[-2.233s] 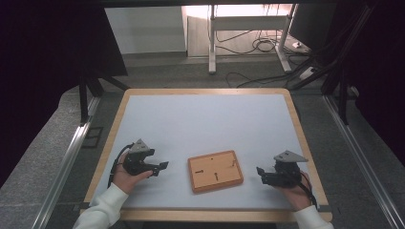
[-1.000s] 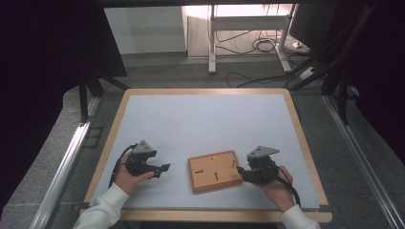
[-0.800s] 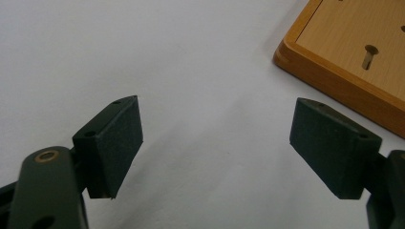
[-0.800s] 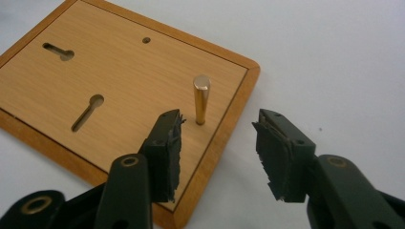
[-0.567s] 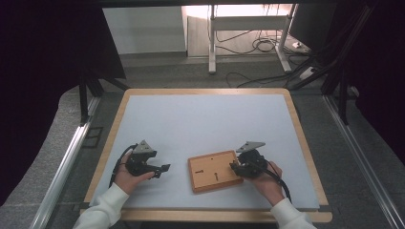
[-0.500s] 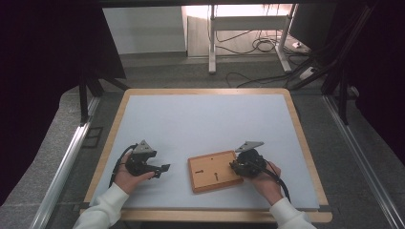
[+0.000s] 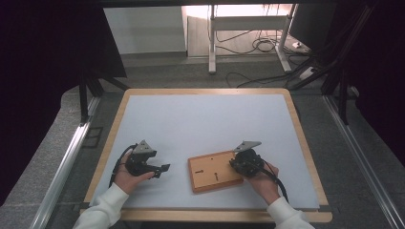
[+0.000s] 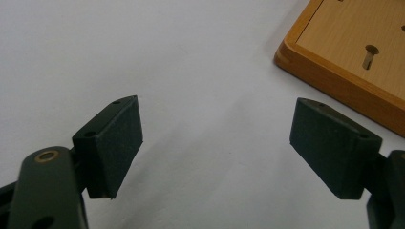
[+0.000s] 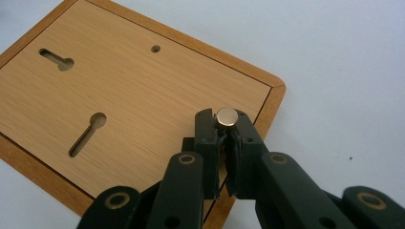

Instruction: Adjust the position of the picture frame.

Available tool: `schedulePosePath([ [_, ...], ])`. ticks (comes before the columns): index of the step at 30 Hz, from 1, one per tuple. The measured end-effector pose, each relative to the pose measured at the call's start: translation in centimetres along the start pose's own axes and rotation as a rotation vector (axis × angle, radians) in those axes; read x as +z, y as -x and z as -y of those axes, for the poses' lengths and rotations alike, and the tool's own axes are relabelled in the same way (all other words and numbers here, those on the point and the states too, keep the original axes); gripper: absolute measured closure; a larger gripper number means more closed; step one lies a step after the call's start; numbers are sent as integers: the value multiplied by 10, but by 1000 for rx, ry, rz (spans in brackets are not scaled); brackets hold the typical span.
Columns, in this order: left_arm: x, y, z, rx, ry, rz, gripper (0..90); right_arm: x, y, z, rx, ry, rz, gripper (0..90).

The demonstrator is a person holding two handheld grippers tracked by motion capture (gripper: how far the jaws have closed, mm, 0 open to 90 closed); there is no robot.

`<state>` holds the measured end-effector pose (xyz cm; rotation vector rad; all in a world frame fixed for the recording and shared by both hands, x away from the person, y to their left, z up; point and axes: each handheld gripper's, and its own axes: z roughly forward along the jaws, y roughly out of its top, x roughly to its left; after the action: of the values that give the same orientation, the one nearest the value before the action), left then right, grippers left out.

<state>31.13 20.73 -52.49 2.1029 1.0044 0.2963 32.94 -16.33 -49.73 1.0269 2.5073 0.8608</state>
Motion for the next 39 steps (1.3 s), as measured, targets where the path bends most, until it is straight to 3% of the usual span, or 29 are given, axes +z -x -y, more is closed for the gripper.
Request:
schedulePosePath([
  [11,1,0,0,-1,-1,1,180,4,5,-6,-8,-11,-15,852],
  [21,-1,-3,0,-1,5,-4,179,18,19,-22,-15,-4,-19,855],
  [39,-1,-3,0,4,-2,-7,178,58,42,-70,-47,-8,-29,855],
])
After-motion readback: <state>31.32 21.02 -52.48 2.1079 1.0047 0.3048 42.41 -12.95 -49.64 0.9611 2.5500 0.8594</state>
